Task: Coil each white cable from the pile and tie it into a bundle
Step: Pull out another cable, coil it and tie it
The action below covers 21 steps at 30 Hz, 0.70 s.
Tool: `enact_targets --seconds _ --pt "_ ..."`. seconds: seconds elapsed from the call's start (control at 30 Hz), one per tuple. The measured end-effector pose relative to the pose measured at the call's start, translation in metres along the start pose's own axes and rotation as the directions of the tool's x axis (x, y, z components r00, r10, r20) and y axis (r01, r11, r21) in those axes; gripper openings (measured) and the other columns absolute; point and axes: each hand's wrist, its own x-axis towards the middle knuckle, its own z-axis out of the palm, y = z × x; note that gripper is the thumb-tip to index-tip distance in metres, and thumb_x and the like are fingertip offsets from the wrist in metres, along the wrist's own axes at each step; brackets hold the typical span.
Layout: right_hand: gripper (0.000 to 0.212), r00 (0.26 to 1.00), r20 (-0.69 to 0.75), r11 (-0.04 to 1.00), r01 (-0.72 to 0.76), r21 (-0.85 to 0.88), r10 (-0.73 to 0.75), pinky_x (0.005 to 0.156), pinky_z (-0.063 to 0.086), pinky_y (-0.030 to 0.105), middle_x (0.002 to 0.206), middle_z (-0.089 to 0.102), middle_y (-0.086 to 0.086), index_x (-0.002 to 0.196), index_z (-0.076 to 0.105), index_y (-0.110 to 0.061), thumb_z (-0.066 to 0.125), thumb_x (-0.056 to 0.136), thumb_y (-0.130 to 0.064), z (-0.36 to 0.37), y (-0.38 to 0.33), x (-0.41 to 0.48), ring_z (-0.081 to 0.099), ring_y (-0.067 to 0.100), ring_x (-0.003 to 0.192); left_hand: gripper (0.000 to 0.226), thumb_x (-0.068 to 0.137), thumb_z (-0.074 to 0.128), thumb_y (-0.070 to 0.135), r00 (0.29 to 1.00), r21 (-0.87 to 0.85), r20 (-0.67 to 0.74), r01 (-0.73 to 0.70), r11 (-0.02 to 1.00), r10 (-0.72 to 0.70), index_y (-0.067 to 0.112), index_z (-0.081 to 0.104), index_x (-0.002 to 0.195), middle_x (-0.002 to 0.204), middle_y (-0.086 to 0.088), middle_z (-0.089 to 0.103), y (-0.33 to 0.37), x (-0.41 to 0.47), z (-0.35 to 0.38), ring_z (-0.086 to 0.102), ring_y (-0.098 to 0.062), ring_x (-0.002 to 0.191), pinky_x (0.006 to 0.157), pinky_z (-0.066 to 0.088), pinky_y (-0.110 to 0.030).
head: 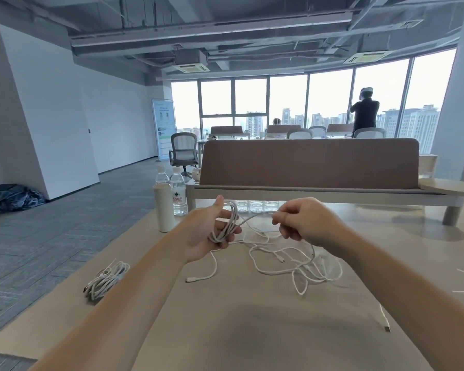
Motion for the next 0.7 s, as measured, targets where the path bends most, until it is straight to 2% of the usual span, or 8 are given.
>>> enact_targets --seconds 0.1,0.2,0.33,0.5,0.57,0.7 --pt "0.023 0.994 -0.097 0.998 -0.053 0.026 0.055 0.048 0.037 0.021 0.052 0.065 0.001 0.082 0.072 -0.009 0.059 0.096 -0.023 0.004 -0.008 0.005 0.041 0.011 0.042 0.054 0.105 0.039 0.049 1.000 0.013 0.031 -0.006 1.000 0.005 0.001 0.060 0.119 0.091 -0.021 0.068 -0.002 -0.002 0.010 0.058 -0.026 0.065 0.065 0.048 -0.034" --pt "0.021 0.985 -0.135 0.990 -0.091 0.105 0.105 0.043 0.034 0.020 0.051 0.065 0.003 0.085 0.067 -0.006 0.055 0.097 -0.018 0.013 -0.012 0.008 0.039 0.013 0.039 0.052 0.105 0.038 0.051 1.000 0.031 0.021 -0.012 0.999 0.011 0.006 0.061 0.115 0.090 -0.017 0.068 -0.003 -0.002 0.019 0.057 -0.025 0.067 0.066 0.048 -0.035" --pt "0.013 0.965 -0.219 0.972 -0.099 0.212 0.146 0.048 0.035 0.024 0.051 0.064 0.002 0.086 0.056 -0.011 0.055 0.097 -0.019 0.025 -0.015 0.012 0.041 0.011 0.037 0.053 0.105 0.035 0.052 1.000 0.026 0.003 -0.004 1.000 0.004 0.006 0.059 0.116 0.090 -0.018 0.069 -0.005 -0.001 0.026 0.057 -0.026 0.066 0.064 0.043 -0.033" --pt "0.020 0.966 -0.239 0.964 -0.036 0.265 0.101 0.052 0.035 0.030 0.054 0.064 0.001 0.085 0.057 -0.015 0.058 0.099 -0.029 0.037 -0.019 0.013 0.042 0.016 0.044 0.061 0.105 0.035 0.054 1.000 -0.006 0.003 0.005 1.000 -0.005 0.001 0.056 0.126 0.091 -0.024 0.071 -0.012 0.001 0.033 0.055 -0.026 0.064 0.059 0.041 -0.030" --pt "0.021 0.969 -0.229 0.950 -0.022 0.313 0.098 0.054 0.036 0.031 0.057 0.063 0.002 0.088 0.062 -0.013 0.052 0.101 -0.026 0.040 -0.020 0.012 0.043 0.015 0.046 0.061 0.105 0.036 0.053 1.000 -0.032 -0.013 0.008 0.999 -0.009 -0.001 0.056 0.126 0.084 -0.021 0.070 -0.013 0.002 0.034 0.056 -0.026 0.063 0.060 0.042 -0.030" --pt "0.025 0.978 -0.135 0.890 -0.084 0.447 0.160 0.046 0.032 0.025 0.058 0.063 0.007 0.089 0.064 -0.006 0.041 0.098 -0.011 0.042 -0.022 0.011 0.042 0.011 0.040 0.062 0.105 0.037 0.052 0.999 -0.032 -0.047 0.015 0.999 -0.016 -0.003 0.054 0.128 0.078 -0.017 0.067 -0.014 0.003 0.034 0.055 -0.025 0.062 0.059 0.044 -0.030"
